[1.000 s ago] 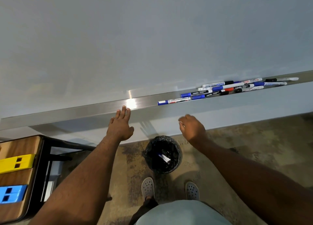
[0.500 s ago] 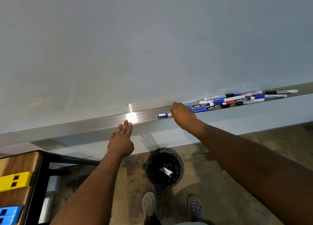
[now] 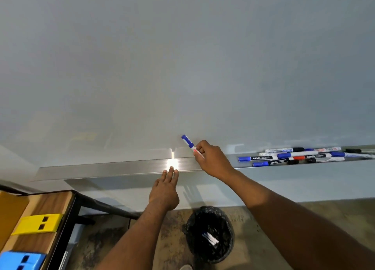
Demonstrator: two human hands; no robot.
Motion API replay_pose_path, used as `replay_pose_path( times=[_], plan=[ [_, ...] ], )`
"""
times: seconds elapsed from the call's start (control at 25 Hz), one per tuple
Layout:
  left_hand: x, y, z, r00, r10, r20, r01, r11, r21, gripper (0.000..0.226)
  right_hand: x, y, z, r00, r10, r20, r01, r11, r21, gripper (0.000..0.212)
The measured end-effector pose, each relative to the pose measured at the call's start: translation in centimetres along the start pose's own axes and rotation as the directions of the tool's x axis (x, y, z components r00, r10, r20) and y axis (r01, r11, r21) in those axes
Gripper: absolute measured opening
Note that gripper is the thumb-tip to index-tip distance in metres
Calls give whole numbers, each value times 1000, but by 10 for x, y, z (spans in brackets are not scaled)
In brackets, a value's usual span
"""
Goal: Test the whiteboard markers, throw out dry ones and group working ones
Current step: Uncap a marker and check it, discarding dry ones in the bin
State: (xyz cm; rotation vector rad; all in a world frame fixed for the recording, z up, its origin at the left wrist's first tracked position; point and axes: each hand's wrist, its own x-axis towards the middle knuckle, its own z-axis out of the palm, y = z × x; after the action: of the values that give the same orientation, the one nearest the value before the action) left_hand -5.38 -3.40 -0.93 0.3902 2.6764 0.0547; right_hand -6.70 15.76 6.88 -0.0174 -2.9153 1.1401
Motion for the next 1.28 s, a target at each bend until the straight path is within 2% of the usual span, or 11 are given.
replay_pose_path(
  times=[0.08,0.16,0.24,0.32,0.4,0.64,0.76,0.88,1.0,1.2,1.28],
  plan=[
    [0,0,-7,1000,21,-3,-21,993,-119,75,-10,-19,-15,996,83,9,-83,967,241,21],
    [-10,13,-27,992,-33,-126,-28,890,-455,66,-25,-33,-35,989,137,54,-146,865,479,20],
    [-25,39,-60,943,-232,-239,-69,566,-822,58,-39,-44,-50,981,147,126,-193,744,639,16],
    [-36,61,-97,943,-291,-158,-141,80,-987,53,-50,-50,-56,977,132,165,-210,712,670,15],
    [-42,76,-120,976,-185,-116,-170,-308,-936,47,-57,-54,-55,979,116,168,-199,725,660,14],
    [-30,59,-142,970,-240,30,-170,-765,-621,24,-76,-64,-55,993,50,104,-101,819,565,18],
    [-23,-7,-169,858,-513,-14,-346,-557,-755,32,-93,-53,-53,998,-12,54,-14,890,456,17],
    [-28,-17,-180,717,-613,-331,-402,24,-915,31,-82,-47,-68,998,63,-6,-53,880,472,4],
    [-40,10,-206,511,-495,-703,-421,569,-706,33,-63,-78,-95,997,-28,-75,63,853,518,21],
    [-76,38,-320,108,-216,-970,-484,841,-241,32,-38,-174,-192,954,-284,-96,207,393,896,25],
    [-92,45,-370,13,-147,-989,-469,873,-136,35,-35,-207,-232,914,-375,-155,296,354,888,26]
  ],
)
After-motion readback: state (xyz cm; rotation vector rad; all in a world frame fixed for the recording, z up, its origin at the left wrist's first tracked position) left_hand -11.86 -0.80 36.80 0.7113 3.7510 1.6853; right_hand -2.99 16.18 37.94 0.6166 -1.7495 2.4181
